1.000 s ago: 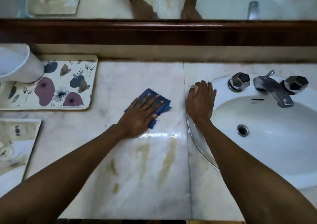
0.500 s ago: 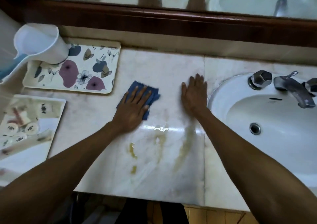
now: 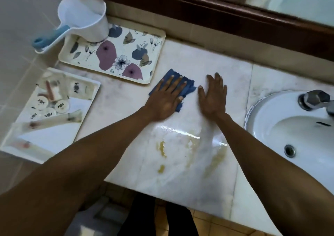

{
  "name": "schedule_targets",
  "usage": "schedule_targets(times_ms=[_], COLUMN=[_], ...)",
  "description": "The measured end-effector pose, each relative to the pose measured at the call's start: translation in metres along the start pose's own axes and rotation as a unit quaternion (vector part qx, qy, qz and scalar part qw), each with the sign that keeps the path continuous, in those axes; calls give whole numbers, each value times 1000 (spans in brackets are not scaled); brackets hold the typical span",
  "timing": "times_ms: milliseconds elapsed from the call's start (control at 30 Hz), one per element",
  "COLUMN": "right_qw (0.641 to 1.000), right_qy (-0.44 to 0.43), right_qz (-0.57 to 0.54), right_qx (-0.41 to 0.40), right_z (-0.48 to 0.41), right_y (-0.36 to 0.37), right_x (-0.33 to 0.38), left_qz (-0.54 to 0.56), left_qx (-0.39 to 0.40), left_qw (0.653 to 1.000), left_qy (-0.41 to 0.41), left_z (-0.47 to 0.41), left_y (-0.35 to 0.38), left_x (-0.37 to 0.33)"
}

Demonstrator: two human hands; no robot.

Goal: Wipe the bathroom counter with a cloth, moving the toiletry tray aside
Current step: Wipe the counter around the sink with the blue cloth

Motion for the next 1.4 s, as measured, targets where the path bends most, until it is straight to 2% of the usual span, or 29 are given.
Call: schedule_targets(times_ms=[167, 267, 333, 500, 600, 800, 900, 1033, 1133, 1300, 1400], right_qw=[996, 998, 997, 989, 989, 987, 990, 988, 989, 989, 990], right_qy=[75, 29, -29, -95, -75, -67, -38, -60, -58, -58, -54], right_qz=[25, 27, 32, 58, 69, 105, 84, 94, 98, 113, 112], right_qx=[33, 52, 65, 94, 104, 104, 106, 105, 97, 73, 71], right_z=[-1, 7, 20, 39, 43, 48, 53, 65, 66, 69, 71], right_y=[5, 14, 24, 50, 59, 77, 86, 103, 109, 109, 108], right_x=[27, 56, 79, 114, 122, 146, 162, 174, 173, 176, 176], left_qz=[-13, -23, -23, 23, 33, 5, 8, 30, 37, 36, 15], left_qx=[33, 42, 40, -10, -40, -44, -46, -75, -75, -76, -48], left_qw=[999, 999, 999, 989, 987, 988, 987, 971, 967, 973, 976], left_qy=[-9, -15, -14, -143, -155, -146, -156, -224, -240, -216, -211], left_z=[132, 175, 173, 130, 154, 280, 272, 207, 181, 241, 289], left_y=[16, 16, 14, 5, 18, 41, 37, 21, 13, 34, 44], left_x=[18, 46, 58, 68, 61, 48, 64, 97, 106, 85, 73])
Point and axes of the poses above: each hand's wrist, its own z-axis away from the middle knuckle, its own y-axis out of the palm, x = y × z, the point moved 4 cm from there along -z, towards the middle knuckle, and after that the axes turned 8 degrees about x, right-handed, at the moved point
